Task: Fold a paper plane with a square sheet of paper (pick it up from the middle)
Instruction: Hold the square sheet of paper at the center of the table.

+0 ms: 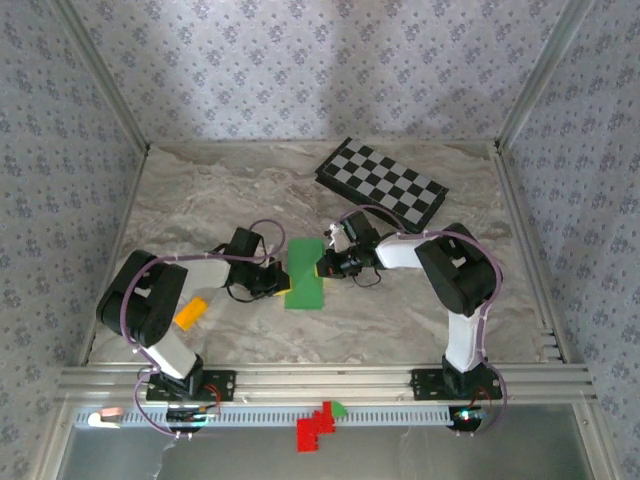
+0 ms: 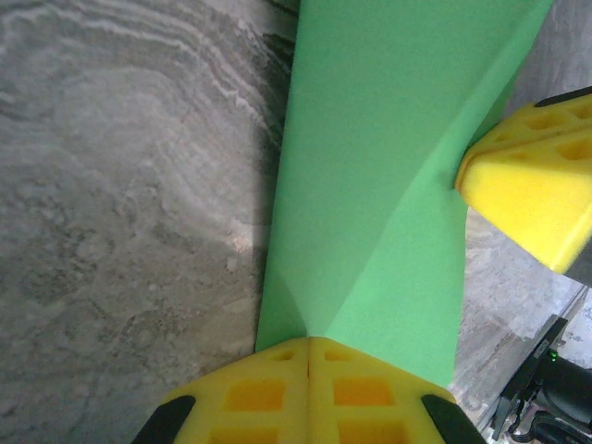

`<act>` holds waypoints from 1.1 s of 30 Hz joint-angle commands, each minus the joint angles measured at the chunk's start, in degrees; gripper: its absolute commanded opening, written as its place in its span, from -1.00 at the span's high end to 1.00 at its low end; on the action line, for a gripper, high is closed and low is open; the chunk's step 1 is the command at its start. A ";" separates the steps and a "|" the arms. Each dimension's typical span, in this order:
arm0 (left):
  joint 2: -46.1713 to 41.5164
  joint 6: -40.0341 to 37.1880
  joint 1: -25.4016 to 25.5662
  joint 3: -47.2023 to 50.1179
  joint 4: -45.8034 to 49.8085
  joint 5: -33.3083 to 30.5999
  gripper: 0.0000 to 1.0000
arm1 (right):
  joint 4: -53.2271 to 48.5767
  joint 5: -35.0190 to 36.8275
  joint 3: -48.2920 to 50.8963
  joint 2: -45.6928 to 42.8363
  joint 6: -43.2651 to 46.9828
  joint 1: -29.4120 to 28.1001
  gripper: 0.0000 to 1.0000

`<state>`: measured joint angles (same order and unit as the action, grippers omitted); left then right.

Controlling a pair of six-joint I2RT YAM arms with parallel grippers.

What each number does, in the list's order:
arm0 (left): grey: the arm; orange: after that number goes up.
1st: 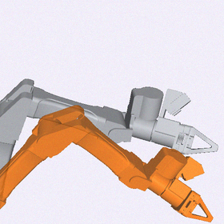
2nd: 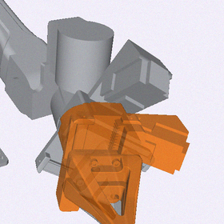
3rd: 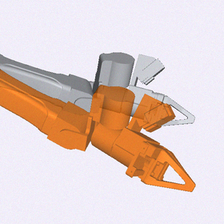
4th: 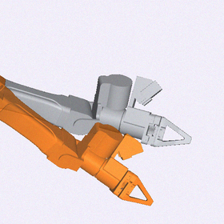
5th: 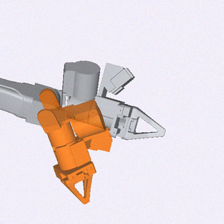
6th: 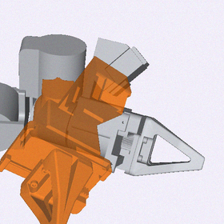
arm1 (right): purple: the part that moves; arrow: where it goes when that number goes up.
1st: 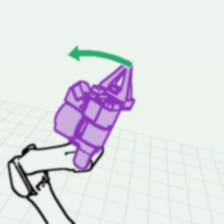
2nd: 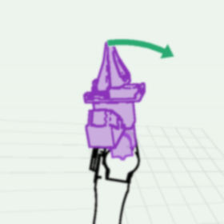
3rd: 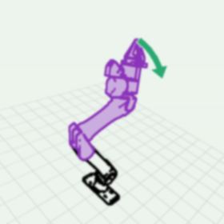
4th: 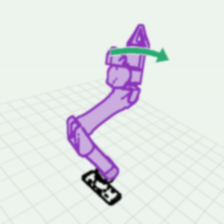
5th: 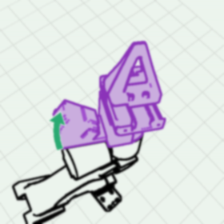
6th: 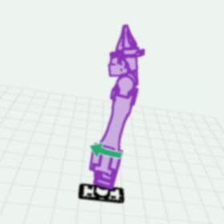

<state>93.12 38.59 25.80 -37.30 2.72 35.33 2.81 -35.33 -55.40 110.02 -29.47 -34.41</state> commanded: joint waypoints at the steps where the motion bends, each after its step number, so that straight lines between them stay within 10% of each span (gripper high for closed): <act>1: 1.27 -1.74 0.04 0.82 3.57 -0.97 1.00 | -10.42 10.02 4.23 3.04 -0.59 0.34 1.00; 33: 5.04 -13.00 0.39 -5.91 17.56 -2.02 1.00 | -6.45 7.67 5.26 -12.54 -2.02 -1.99 0.71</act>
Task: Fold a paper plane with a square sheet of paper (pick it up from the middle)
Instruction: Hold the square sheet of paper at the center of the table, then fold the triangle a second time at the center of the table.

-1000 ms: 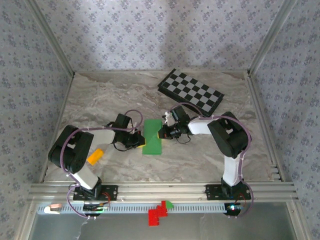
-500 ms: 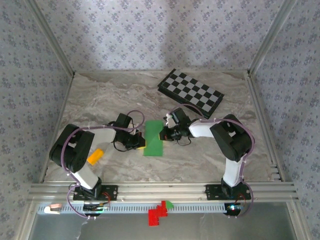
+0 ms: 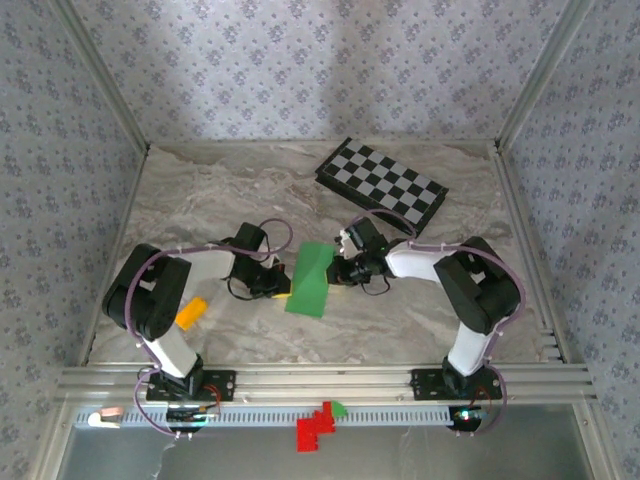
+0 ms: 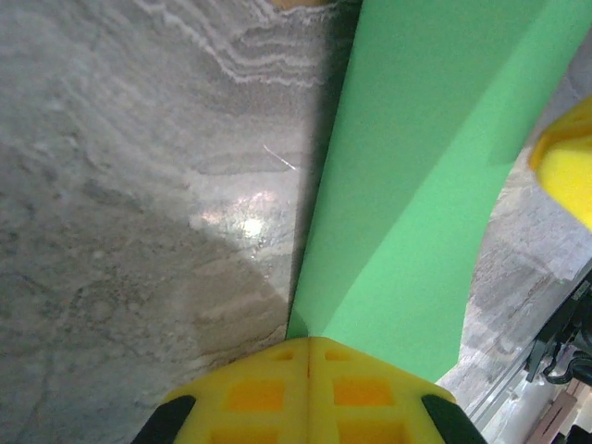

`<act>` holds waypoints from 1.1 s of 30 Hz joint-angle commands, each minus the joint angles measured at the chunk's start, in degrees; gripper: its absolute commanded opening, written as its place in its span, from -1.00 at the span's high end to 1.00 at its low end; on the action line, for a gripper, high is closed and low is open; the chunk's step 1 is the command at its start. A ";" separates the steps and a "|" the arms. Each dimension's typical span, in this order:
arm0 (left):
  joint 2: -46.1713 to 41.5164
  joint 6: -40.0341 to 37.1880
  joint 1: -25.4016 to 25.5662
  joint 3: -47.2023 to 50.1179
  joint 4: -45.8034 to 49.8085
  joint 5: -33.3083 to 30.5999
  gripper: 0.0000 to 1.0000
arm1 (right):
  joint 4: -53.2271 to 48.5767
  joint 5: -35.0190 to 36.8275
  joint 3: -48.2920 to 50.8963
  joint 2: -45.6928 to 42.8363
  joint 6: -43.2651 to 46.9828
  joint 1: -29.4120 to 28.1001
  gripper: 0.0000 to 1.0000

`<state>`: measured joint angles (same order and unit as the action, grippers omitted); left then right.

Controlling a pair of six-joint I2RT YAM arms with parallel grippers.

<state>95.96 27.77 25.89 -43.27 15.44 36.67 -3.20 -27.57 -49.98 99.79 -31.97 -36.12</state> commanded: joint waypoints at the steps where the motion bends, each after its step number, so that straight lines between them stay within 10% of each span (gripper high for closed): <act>1: 2.51 -2.36 0.38 -0.03 4.98 -3.44 1.00 | 0.15 -0.85 -0.67 -2.25 0.33 -0.60 0.70; 33: 6.77 -1.74 3.20 -0.68 7.97 -11.65 1.00 | 3.06 -5.83 -17.61 18.63 -8.36 -3.96 0.90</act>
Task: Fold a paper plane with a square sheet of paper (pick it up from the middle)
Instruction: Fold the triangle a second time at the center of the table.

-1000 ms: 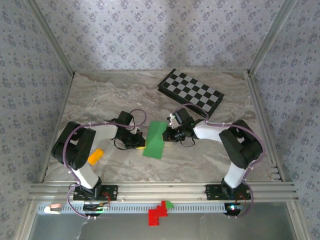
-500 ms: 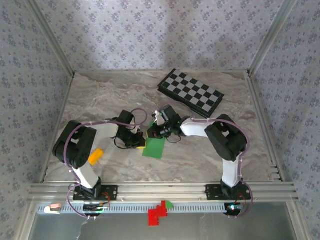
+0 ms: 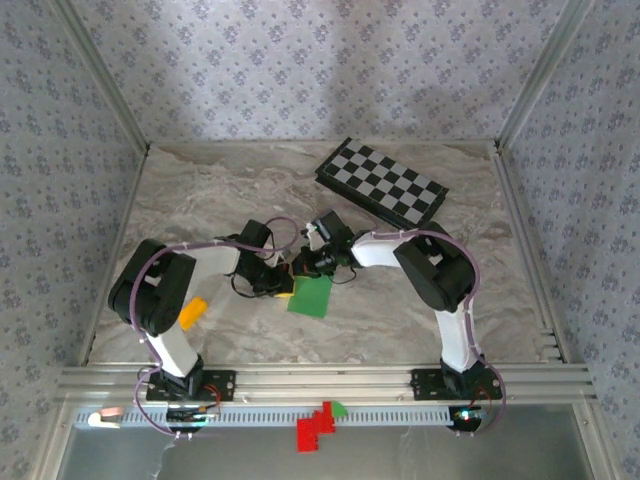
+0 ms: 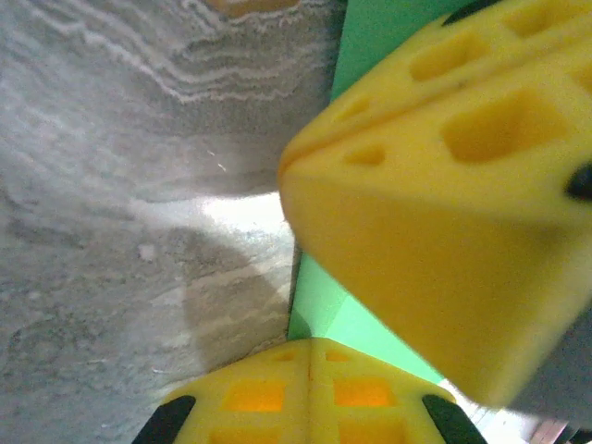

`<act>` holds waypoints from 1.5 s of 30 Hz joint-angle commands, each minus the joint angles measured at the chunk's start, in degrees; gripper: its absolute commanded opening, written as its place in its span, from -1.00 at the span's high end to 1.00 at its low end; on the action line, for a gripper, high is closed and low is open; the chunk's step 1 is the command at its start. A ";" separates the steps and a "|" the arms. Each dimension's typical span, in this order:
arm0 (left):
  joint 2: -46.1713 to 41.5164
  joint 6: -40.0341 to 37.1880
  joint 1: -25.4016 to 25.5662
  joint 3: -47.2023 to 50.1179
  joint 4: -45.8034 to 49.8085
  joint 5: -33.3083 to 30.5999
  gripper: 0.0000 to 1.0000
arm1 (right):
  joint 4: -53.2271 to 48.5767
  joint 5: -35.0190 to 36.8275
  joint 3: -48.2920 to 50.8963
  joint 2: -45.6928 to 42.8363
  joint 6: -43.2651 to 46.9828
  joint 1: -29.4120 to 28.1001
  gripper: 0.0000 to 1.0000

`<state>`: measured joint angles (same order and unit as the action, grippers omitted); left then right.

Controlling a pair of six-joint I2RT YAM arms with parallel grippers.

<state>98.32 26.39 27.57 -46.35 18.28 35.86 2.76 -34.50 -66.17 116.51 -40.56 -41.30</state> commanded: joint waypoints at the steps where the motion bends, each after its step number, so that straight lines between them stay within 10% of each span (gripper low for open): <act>1: 4.42 -0.46 1.60 2.50 5.35 -11.14 1.00 | -2.94 1.19 -1.42 2.22 0.22 1.65 0.91; 45: 4.95 0.99 5.03 3.29 7.16 -16.19 1.00 | -9.55 2.63 -13.42 9.07 1.81 13.11 0.95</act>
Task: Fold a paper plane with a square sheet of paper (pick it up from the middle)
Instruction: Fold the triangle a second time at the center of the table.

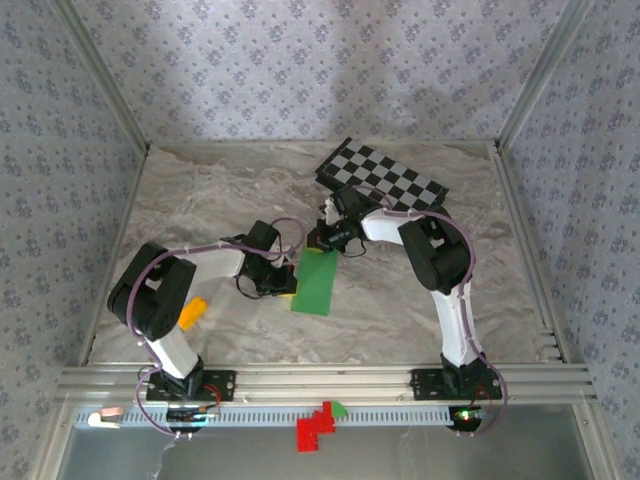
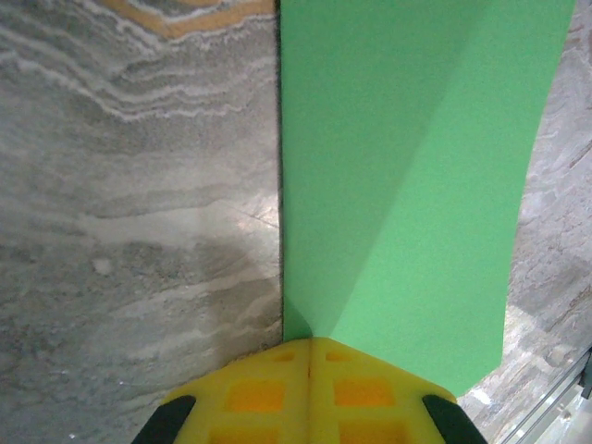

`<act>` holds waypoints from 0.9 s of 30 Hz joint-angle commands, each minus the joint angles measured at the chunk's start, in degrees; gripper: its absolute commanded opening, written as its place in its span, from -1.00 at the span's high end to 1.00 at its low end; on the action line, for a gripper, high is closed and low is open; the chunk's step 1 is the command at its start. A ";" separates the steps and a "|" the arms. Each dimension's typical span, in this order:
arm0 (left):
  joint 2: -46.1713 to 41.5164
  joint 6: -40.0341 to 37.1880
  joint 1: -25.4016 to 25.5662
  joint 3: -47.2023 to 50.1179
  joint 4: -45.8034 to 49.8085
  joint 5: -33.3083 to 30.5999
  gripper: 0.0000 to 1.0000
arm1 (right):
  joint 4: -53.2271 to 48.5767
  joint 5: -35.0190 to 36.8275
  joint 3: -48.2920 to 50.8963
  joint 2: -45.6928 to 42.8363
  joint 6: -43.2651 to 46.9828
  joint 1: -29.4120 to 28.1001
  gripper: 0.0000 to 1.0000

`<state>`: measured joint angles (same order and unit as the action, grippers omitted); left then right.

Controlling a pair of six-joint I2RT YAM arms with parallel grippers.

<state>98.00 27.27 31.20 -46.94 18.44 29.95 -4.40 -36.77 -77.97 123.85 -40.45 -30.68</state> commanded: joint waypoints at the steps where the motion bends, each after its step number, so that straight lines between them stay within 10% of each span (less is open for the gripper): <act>1: 5.28 0.14 1.39 3.93 6.96 -10.27 1.00 | -2.75 4.73 -1.98 1.66 1.87 2.76 0.95; 27: 5.45 0.12 1.34 4.05 5.96 -10.00 1.00 | 1.23 0.30 3.55 -6.13 2.28 -5.04 0.94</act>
<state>98.00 27.27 31.20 -46.94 18.35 29.95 -4.78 -33.45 -74.65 114.74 -35.86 -34.37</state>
